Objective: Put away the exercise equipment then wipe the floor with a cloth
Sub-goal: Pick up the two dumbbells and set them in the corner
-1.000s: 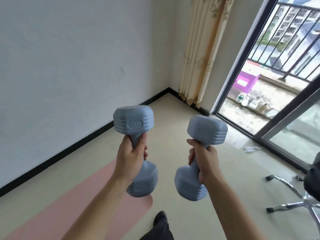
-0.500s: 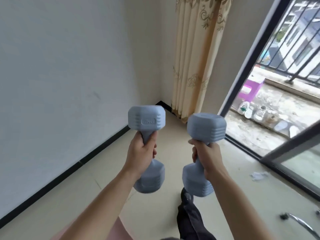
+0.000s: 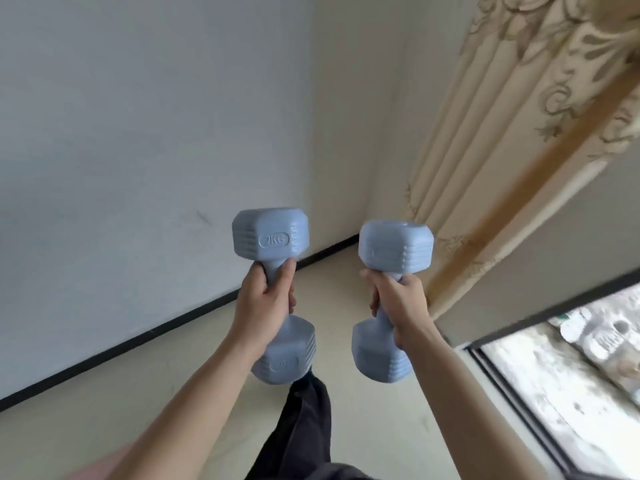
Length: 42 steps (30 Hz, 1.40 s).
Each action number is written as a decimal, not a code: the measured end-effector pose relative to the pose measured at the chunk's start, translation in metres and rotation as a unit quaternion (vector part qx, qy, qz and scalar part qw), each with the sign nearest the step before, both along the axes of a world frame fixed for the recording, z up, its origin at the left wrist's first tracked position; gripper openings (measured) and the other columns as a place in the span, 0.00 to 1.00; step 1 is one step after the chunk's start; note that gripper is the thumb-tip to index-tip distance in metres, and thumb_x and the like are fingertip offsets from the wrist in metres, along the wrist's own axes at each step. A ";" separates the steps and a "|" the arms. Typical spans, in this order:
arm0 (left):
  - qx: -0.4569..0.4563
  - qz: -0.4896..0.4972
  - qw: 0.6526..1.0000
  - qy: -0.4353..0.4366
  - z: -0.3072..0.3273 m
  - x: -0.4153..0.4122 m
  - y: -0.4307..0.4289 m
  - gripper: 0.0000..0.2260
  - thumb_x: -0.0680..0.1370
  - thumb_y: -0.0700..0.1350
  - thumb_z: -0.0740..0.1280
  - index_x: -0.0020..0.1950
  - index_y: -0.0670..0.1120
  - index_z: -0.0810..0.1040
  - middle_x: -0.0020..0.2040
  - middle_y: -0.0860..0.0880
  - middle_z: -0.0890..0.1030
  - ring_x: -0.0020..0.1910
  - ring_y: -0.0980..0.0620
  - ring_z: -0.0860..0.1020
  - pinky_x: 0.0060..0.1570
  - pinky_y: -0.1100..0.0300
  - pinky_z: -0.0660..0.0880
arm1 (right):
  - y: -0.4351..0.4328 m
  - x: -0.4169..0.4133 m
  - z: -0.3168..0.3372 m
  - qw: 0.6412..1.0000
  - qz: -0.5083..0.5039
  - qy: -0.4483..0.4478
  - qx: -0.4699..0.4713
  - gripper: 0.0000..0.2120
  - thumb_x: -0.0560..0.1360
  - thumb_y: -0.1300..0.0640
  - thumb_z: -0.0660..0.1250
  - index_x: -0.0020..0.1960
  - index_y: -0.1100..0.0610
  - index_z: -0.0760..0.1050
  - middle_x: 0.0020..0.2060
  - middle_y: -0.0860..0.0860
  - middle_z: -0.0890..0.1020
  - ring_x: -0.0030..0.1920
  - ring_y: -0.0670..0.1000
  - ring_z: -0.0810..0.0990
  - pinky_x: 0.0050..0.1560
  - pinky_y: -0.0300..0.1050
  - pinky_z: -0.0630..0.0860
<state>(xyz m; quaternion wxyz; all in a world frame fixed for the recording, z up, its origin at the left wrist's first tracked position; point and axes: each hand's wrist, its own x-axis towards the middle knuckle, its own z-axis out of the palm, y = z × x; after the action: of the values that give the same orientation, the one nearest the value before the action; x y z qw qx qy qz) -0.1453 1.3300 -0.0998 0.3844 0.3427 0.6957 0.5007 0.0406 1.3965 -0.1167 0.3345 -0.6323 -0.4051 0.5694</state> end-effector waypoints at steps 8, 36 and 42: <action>-0.059 0.048 0.993 -0.090 -0.068 -0.056 0.191 0.15 0.81 0.52 0.63 0.47 0.39 0.71 0.35 0.44 0.74 0.32 0.49 0.74 0.31 0.61 0.73 | 0.192 -0.065 -0.055 0.997 0.014 -0.064 -0.044 0.14 0.72 0.56 0.72 0.31 0.59 0.72 0.25 0.54 0.74 0.28 0.51 0.72 0.37 0.47 0.72; -0.289 0.223 0.908 -0.208 -0.616 -0.021 0.441 0.05 0.76 0.43 0.64 0.43 0.42 0.73 0.34 0.42 0.74 0.31 0.47 0.72 0.32 0.55 0.72 | 0.472 -0.069 -0.616 0.958 0.135 -0.128 -0.216 0.14 0.71 0.57 0.70 0.31 0.59 0.70 0.25 0.53 0.72 0.24 0.47 0.71 0.30 0.42 0.69; -0.305 0.223 0.901 -0.212 -0.775 -0.031 0.449 0.09 0.75 0.44 0.64 0.49 0.39 0.75 0.35 0.43 0.74 0.31 0.48 0.72 0.30 0.56 0.70 | 0.467 -0.087 -0.780 0.954 0.138 -0.118 -0.238 0.10 0.71 0.56 0.71 0.35 0.57 0.72 0.26 0.52 0.74 0.28 0.49 0.73 0.32 0.45 0.71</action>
<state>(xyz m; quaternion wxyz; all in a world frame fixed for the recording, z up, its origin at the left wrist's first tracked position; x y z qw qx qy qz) -0.1759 1.7790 -0.8746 0.4868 -0.0696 0.7748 0.3973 -0.0467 1.8639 -0.8970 0.0422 -0.6942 -0.3773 0.6115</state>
